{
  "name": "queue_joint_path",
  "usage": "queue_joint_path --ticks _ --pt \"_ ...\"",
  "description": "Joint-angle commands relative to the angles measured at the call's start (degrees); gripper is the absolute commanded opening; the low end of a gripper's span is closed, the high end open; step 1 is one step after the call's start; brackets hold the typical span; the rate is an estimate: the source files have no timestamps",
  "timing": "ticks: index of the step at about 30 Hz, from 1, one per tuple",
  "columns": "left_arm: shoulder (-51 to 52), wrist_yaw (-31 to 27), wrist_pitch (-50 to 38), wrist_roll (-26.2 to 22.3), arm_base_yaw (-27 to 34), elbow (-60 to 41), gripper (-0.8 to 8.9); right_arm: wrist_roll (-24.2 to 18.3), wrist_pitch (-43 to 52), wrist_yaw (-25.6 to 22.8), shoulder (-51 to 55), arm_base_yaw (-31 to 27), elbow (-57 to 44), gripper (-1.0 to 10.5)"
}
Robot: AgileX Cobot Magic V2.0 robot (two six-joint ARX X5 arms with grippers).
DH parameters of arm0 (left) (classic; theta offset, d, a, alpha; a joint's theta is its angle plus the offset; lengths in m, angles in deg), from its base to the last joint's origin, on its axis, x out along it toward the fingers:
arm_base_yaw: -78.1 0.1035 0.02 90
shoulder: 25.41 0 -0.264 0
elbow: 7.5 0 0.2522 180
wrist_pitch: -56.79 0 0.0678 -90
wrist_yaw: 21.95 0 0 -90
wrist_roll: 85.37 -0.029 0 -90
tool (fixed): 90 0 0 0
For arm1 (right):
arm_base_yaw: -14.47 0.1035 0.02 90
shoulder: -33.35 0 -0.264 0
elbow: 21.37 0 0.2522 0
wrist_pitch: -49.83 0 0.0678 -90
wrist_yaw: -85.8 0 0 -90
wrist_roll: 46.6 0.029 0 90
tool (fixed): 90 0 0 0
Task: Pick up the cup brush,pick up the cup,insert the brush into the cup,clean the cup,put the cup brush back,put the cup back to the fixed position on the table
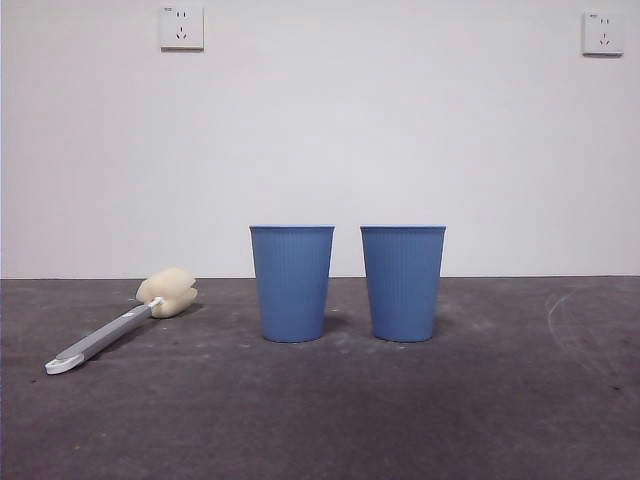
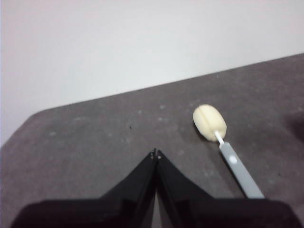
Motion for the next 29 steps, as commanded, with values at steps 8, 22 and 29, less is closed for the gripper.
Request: queue_joint_path --ticks 8,22,29 --pt "5.1 -0.1 6.9 5.1 0.2 -4.2 -0.04 0.3 0.1 -0.2 0.0 0.0 0.3 0.0" --pt "3.0 -0.2 6.9 6.9 0.2 -4.1 -0.04 0.3 0.1 -0.3 0.0 0.0 0.3 0.0" --pt "1.0 -0.2 7.0 6.9 0.2 -4.1 -0.04 -0.7 0.2 -2.0 0.0 0.0 0.3 0.0"
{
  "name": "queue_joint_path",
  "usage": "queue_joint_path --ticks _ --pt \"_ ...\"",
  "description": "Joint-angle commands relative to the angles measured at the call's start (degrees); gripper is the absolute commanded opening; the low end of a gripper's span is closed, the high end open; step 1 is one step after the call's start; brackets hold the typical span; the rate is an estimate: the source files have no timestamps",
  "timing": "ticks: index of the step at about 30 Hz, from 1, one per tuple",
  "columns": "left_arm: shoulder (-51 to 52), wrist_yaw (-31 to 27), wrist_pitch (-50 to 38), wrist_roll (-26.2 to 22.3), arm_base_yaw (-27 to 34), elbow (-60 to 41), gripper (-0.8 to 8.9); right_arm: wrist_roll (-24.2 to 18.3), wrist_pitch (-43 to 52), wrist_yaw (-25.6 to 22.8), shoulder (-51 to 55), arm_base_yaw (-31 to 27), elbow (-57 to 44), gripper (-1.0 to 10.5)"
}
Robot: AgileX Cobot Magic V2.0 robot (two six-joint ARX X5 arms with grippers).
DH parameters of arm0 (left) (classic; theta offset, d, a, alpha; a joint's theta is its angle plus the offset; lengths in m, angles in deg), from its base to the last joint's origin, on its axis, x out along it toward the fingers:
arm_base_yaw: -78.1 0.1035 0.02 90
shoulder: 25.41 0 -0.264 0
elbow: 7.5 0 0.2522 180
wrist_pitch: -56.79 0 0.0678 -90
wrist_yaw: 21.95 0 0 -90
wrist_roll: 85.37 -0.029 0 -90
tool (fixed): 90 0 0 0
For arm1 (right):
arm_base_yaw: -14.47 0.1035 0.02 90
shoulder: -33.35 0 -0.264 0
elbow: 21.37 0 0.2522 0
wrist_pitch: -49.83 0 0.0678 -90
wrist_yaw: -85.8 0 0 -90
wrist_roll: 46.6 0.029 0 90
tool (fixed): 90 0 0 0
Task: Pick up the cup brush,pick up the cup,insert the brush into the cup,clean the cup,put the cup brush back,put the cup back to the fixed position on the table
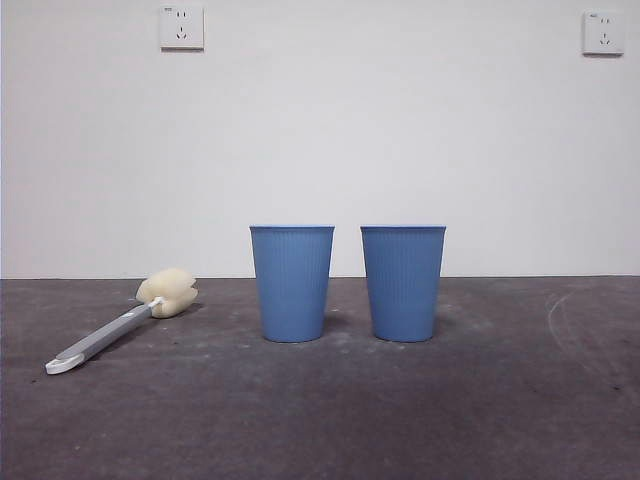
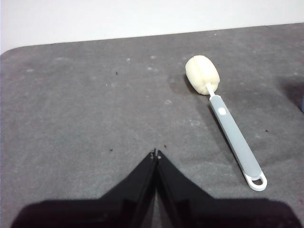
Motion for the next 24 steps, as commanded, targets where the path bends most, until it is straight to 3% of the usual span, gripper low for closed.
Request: queue_joint_path --ticks 1,4,7,12,17,20,24 --pt "-0.6 -0.2 -0.4 0.5 0.2 -0.4 -0.04 -1.8 0.3 -4.2 0.0 0.0 0.3 0.0" --pt "-1.4 -0.2 -0.4 0.5 0.2 -0.4 -0.04 -2.8 0.0 -13.9 1.4 -0.6 0.3 0.0" --pt "-2.0 -0.2 -0.4 0.5 0.2 -0.4 -0.04 -2.8 -0.3 -17.9 4.1 -2.2 0.2 0.0" --pt "-3.5 -0.2 -0.4 0.5 0.2 -0.4 -0.04 -4.2 2.0 -18.1 12.5 -8.9 0.0 0.0" --pt "-4.9 -0.2 -0.4 0.5 0.2 -0.4 -0.04 -4.3 15.5 -14.0 21.7 -14.9 -4.9 0.0" --pt "-5.9 -0.2 -0.4 0.5 0.2 -0.4 -0.04 -4.1 25.9 -9.3 27.5 -17.3 -12.6 0.0" --pt "-7.0 -0.2 -0.4 0.5 0.2 -0.4 -0.04 -3.8 34.2 -6.4 33.7 -19.2 -24.0 0.0"
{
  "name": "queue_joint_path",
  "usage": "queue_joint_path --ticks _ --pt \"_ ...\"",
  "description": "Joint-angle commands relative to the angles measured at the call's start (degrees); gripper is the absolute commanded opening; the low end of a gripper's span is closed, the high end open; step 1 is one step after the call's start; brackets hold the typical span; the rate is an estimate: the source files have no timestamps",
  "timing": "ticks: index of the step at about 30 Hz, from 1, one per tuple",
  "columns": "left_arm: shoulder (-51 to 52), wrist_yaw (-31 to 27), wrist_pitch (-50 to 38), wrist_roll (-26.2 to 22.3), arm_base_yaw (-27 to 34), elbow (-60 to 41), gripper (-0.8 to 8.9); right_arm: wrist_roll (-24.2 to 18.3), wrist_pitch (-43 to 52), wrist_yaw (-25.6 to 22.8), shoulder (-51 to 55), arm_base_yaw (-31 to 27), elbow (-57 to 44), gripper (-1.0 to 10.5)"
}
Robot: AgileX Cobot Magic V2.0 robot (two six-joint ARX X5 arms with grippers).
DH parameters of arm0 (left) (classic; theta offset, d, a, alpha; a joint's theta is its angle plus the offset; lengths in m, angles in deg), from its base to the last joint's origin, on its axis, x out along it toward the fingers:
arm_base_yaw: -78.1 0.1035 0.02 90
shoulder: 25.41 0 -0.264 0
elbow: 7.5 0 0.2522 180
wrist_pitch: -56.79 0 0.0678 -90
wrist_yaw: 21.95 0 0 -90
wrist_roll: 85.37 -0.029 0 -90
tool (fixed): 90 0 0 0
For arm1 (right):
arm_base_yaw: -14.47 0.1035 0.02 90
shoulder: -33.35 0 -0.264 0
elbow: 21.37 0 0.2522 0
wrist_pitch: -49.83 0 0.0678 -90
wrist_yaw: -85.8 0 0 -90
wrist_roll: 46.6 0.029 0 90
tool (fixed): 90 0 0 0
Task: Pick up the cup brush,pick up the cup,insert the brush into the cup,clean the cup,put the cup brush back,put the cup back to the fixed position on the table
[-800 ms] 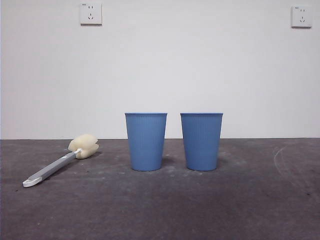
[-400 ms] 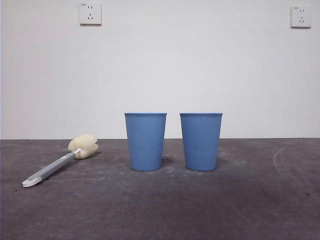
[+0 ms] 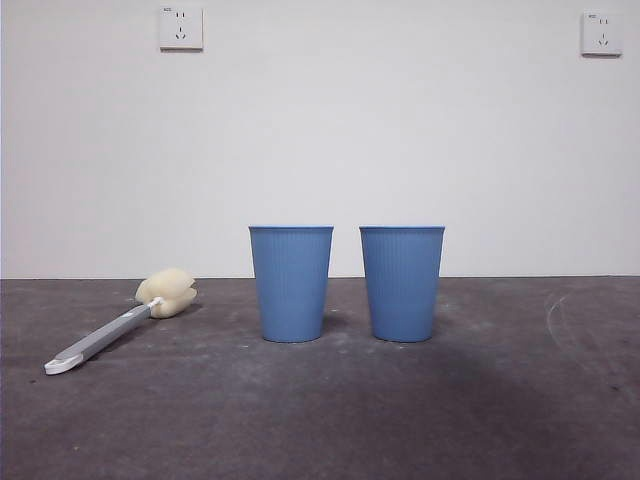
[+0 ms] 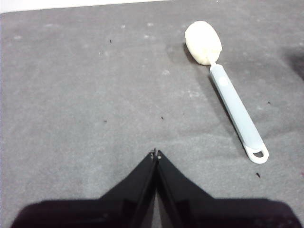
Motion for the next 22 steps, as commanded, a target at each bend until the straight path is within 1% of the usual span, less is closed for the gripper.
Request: queue_joint_path --ticks 1,3,5,7,9,22 --pt "-0.7 -0.2 -0.4 0.5 0.2 -0.4 -0.04 0.4 4.0 0.9 3.7 -0.9 -9.0 0.0" --pt "-1.5 -0.2 -0.9 0.5 0.2 -0.4 -0.04 1.8 6.3 0.9 6.8 -1.0 -15.7 0.0" --pt "-2.1 -0.2 -1.3 0.5 0.2 -0.4 -0.04 2.0 6.4 1.0 9.6 -1.0 -21.4 0.0" --pt "-2.6 -0.2 -1.7 0.5 0.2 -0.4 -0.04 2.7 6.9 1.8 11.2 -1.0 -25.2 0.0" --pt "-3.0 -0.1 -2.2 0.5 0.2 -0.3 -0.04 2.4 7.9 1.7 11.2 -1.1 -25.2 0.0" --pt "-4.2 -0.2 -2.4 0.5 0.2 -0.2 -0.04 2.4 6.9 1.5 11.2 -1.0 -25.2 0.0"
